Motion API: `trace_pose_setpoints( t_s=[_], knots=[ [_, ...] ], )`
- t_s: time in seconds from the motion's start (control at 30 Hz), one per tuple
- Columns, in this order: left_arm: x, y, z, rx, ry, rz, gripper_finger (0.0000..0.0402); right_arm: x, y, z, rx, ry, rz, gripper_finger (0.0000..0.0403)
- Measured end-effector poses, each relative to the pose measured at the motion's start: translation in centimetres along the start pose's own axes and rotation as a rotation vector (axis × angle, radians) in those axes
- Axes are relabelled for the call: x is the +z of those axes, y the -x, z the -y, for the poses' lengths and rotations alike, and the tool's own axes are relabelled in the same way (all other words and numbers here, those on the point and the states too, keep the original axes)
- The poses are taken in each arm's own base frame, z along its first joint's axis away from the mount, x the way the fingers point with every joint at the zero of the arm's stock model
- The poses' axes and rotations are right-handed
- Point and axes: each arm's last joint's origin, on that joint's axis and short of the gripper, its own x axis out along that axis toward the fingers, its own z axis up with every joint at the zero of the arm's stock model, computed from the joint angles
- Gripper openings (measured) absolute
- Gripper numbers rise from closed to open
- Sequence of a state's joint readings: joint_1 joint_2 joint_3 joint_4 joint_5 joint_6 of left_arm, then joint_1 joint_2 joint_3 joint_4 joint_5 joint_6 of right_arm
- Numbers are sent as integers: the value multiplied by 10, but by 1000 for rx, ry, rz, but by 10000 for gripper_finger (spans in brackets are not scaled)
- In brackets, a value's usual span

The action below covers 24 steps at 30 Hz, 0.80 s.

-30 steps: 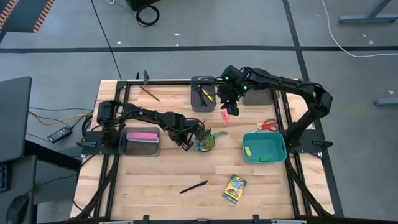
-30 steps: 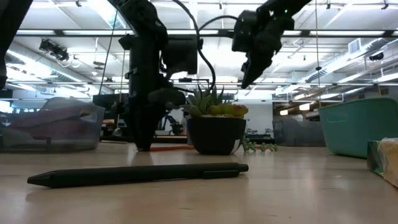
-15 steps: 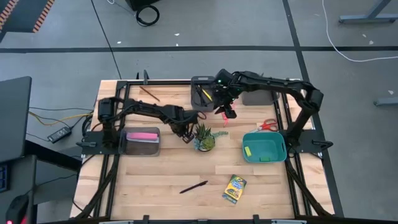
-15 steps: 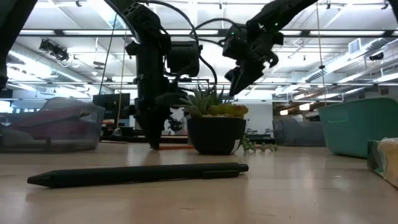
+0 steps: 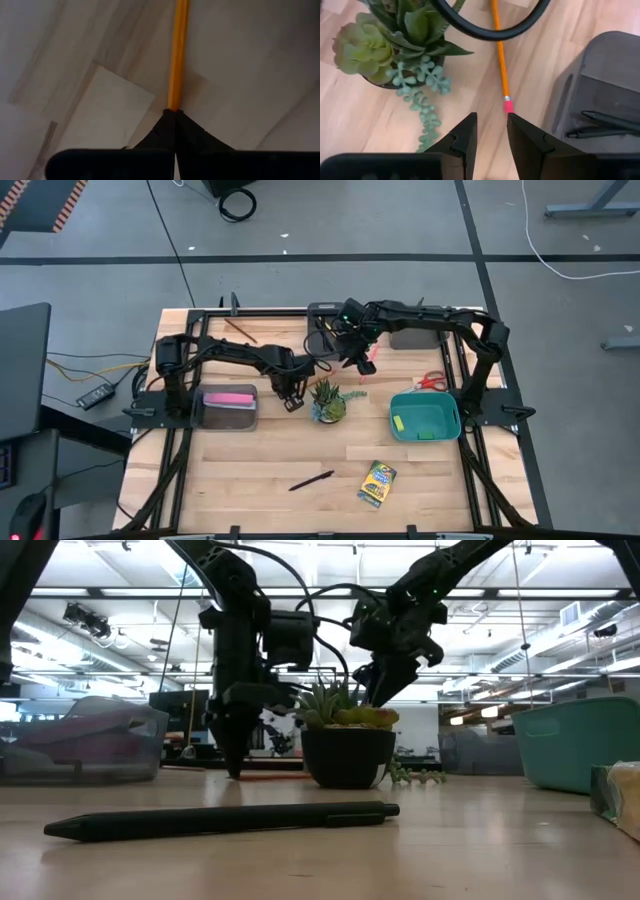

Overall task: Sort crayons/erasers/pens/pencils in bins
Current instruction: Put the orange pencil into the right black bin

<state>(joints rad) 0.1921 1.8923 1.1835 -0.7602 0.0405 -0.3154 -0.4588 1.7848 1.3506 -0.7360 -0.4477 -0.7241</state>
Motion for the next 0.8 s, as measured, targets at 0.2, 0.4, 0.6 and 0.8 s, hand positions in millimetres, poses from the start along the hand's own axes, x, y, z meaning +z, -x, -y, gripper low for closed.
trace_pose_setpoints(
  t_s=[0.2, 0.4, 0.6, 0.8],
  knots=[
    [3, 5, -10, 15, 4, 26, 2, 1, -7, -3, 8, 16, 14, 112],
    [6, 5, -13, 11, 16, 42, 2, -12, -23, -4, -30, 34, 28, 112],
    [6, 6, -13, 9, -1, 47, 2, -27, -38, -8, -52, 27, 28, 119],
    [7, 11, -12, 3, -27, 75, 2, -40, -47, -11, -87, 0, -7, 131]
  ],
)
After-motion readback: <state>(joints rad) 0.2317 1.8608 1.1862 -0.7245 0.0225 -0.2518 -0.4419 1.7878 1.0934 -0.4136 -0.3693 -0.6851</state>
